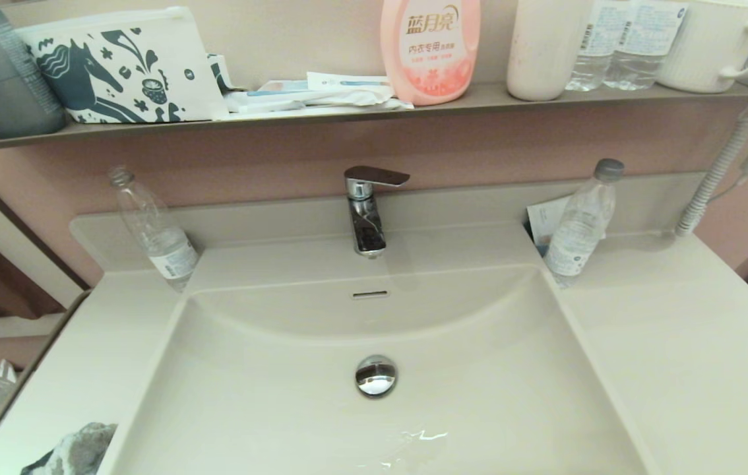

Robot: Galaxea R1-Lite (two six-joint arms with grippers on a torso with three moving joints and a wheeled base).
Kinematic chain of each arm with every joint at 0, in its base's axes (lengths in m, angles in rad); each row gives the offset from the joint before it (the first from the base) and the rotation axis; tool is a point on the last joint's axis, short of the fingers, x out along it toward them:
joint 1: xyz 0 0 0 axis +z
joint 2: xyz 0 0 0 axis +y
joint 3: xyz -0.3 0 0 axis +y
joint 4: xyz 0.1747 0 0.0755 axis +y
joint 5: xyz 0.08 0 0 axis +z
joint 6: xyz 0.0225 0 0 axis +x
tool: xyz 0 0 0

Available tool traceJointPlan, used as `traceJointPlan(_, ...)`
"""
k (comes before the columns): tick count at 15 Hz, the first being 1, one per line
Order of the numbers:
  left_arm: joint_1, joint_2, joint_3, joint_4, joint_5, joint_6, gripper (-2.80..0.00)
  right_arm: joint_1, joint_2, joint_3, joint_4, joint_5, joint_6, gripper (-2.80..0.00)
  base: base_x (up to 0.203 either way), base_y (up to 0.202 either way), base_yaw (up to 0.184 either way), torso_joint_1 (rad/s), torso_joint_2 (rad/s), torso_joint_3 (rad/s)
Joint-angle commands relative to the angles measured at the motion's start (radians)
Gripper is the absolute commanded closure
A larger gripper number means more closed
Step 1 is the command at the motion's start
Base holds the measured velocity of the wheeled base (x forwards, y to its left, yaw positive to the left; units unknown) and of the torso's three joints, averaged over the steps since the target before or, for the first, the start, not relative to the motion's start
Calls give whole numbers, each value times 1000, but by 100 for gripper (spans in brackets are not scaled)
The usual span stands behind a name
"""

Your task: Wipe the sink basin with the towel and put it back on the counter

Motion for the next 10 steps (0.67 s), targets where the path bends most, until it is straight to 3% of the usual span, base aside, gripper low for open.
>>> traceJointPlan(1,0,0,0,1,1,-1,0,0,1,0,0,0,0,0,0,0,0,0,0,0)
traceJointPlan(10,0,0,-1,1,1,1,0,0,1,0,0,0,0,0,0,0,0,0,0,0)
